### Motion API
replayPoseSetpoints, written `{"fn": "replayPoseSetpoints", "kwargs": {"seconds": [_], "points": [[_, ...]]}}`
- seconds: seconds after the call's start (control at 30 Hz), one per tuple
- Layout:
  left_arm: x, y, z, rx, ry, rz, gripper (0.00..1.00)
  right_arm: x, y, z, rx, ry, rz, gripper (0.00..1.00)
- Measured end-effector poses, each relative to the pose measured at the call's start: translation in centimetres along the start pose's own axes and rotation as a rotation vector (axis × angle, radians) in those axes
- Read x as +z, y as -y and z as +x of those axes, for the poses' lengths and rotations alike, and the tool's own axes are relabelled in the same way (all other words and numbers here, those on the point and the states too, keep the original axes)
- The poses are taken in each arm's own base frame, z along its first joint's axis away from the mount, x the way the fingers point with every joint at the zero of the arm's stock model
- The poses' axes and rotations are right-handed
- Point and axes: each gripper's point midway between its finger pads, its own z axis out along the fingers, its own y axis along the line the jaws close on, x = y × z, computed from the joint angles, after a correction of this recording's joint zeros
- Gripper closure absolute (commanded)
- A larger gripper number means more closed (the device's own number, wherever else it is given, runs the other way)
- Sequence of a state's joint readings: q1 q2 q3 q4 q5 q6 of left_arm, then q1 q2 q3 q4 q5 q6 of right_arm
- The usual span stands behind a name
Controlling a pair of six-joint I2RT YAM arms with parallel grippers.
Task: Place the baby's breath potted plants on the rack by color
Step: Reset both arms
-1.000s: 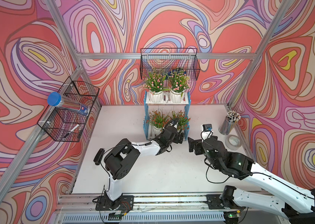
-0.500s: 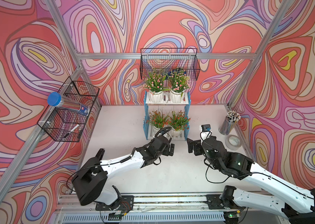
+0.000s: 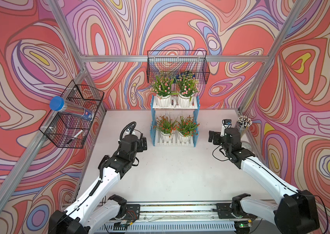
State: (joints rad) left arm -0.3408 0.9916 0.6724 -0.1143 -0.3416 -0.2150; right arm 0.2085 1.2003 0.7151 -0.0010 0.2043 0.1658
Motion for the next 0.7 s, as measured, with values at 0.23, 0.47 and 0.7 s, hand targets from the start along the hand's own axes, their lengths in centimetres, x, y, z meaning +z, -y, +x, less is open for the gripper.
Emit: {"fn": "replayPoseSetpoints", "kwargs": {"seconds": [0.23, 0.47, 0.7], "points": [[5.6, -5.8, 5.2, 0.037, -0.078, -0.155, 0.0, 3.1, 5.3, 2.8, -0.007, 0.032, 0.087, 0.02], [8.8, -5.7, 9.7, 0.107, -0.077, -0.106, 0.0, 6.5, 7.4, 4.2, 0.022, 0.088, 0.079, 0.02], [10.7, -5.9, 9.6, 0.061, 0.014, -0.043, 0.0, 8.2, 6.8, 9.2, 0.02, 0.069, 0.004, 0.02]]}}
